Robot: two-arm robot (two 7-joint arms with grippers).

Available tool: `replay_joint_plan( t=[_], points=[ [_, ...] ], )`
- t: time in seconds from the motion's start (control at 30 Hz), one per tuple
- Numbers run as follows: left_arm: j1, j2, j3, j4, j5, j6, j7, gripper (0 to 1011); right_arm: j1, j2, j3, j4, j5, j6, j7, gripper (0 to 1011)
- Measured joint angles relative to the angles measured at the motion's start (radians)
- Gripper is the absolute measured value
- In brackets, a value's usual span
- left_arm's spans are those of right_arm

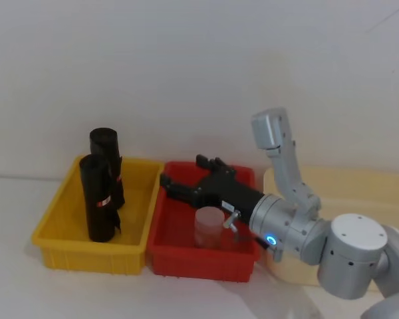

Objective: Pick up the garbage bag with the one hand and transfer it to the other hand.

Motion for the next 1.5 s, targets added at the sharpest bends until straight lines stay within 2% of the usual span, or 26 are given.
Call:
replay_joint_plan(
  t=[0.13,0.37,0.57,0.67,0.7,0.87,1.03,1.2,1.23,1.33,1.5],
  points=[
    [-0.012,0.011,0.008,0.030,-0.027,-0.009,-0.046,1001,0.012,-0.001,-0.013,0.016,0.002,0.018,0.003,999],
    [-0.053,0.032,0.054,0.101,-0.063,-0.029,-0.134,1001,0.016,0.006,-0.021,0.023,0.007,0.044,0.000,999],
    [-0.112,0.048,0.125,0.182,-0.075,-0.046,-0.212,1001,0.011,0.018,-0.020,0.022,0.015,0.060,-0.011,999],
    [-0.154,0.058,0.176,0.233,-0.071,-0.060,-0.257,1001,0.009,0.022,-0.019,0.021,0.019,0.064,-0.015,999],
    [-0.154,0.058,0.176,0.233,-0.071,-0.060,-0.257,1002,0.008,0.025,-0.017,0.021,0.021,0.066,-0.017,999],
    [-0.224,0.071,0.258,0.315,-0.032,-0.090,-0.314,1001,0.006,0.033,-0.016,0.027,0.029,0.073,-0.019,999],
    [-0.268,0.076,0.306,0.366,0.002,-0.111,-0.339,1001,0.006,0.039,-0.016,0.036,0.036,0.078,-0.019,999],
    [-0.340,0.075,0.378,0.450,0.057,-0.144,-0.362,1001,0.008,0.045,-0.016,0.051,0.042,0.080,-0.015,999],
    [-0.340,0.075,0.378,0.450,0.057,-0.144,-0.362,1001,0.008,0.046,-0.017,0.053,0.043,0.080,-0.014,999],
    [-0.377,0.071,0.413,0.493,0.084,-0.160,-0.369,1002,0.011,0.049,-0.017,0.065,0.048,0.080,-0.012,999],
    [-0.417,0.063,0.451,0.537,0.107,-0.172,-0.382,1001,0.014,0.052,-0.018,0.079,0.053,0.080,-0.010,999]
  ],
)
